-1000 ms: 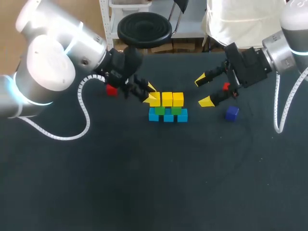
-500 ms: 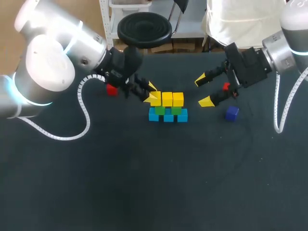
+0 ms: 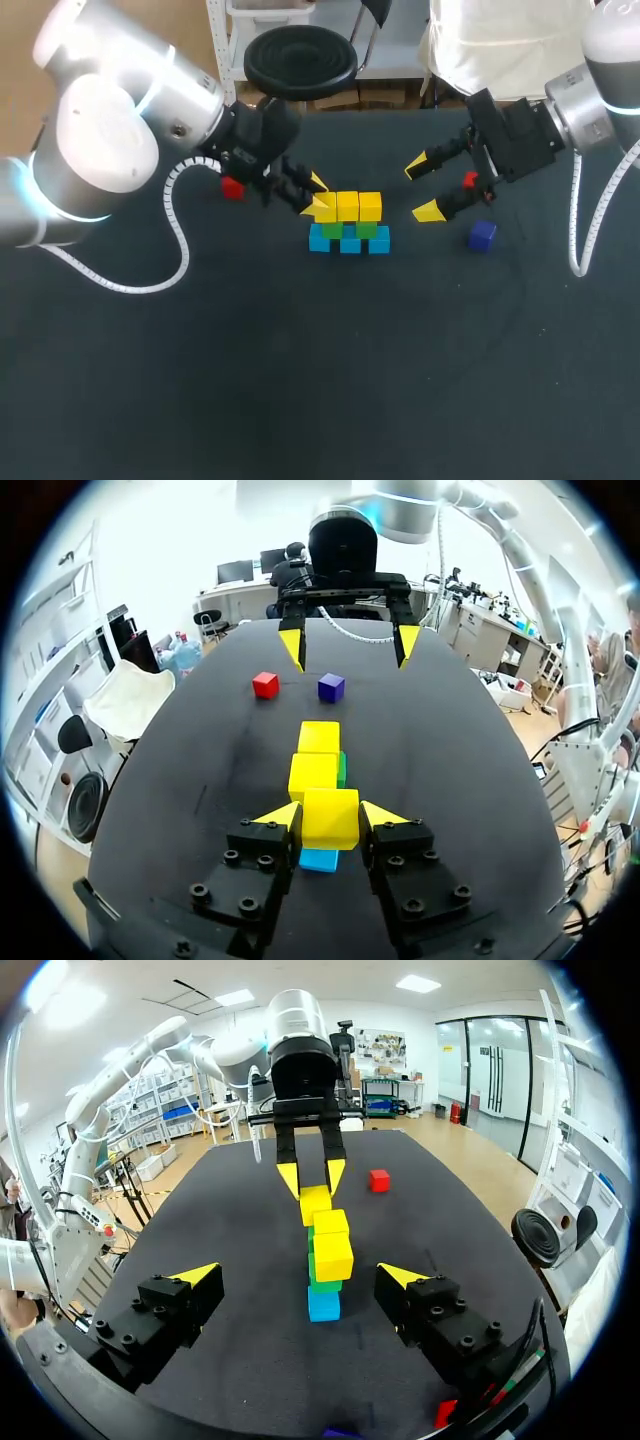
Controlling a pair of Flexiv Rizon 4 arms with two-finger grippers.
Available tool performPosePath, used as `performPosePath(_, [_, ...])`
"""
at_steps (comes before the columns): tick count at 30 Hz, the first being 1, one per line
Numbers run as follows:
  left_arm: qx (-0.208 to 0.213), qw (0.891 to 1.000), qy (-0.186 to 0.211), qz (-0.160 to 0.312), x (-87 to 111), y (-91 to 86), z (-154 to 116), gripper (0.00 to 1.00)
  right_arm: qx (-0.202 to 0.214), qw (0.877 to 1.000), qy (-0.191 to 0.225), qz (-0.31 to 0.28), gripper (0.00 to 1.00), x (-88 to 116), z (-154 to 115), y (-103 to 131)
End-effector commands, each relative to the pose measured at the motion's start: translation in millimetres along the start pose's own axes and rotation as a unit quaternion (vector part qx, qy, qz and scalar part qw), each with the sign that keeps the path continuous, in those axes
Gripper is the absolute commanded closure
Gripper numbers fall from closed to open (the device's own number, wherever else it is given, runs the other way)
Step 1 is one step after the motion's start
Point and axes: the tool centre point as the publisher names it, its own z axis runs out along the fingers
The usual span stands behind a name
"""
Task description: Place the blue cubes, place green cubes on the blue cubes, place the yellow cubes on the green cubes, then place the red cubes on the yellow cubes, and place purple cube on the red cubes.
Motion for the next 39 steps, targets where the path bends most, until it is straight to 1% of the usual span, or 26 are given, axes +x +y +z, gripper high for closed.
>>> performPosePath(1, [0.000,1.000,0.001,-0.001,0.1,-1.0,0.1,1.00,0.001,1.000,0.000,0.000,0.00,-0.2,-0.3,0.6])
performPosePath(10, [0.001,1.000,0.001,0.001,0.7,-1.7,1.7,1.00,0.001,1.000,0.000,0.000,0.00,-0.2,-0.3,0.6])
performPosePath(19, [-0.004,1.000,-0.001,0.005,-0.5,2.6,0.2,1.00,0.001,1.000,0.000,0.000,0.00,-0.2,-0.3,0.6])
performPosePath(39, [-0.010,1.000,-0.002,0.005,4.3,6.5,-0.4,1.00,0.001,1.000,0.000,0.000,0.00,-0.2,-0.3,0.6])
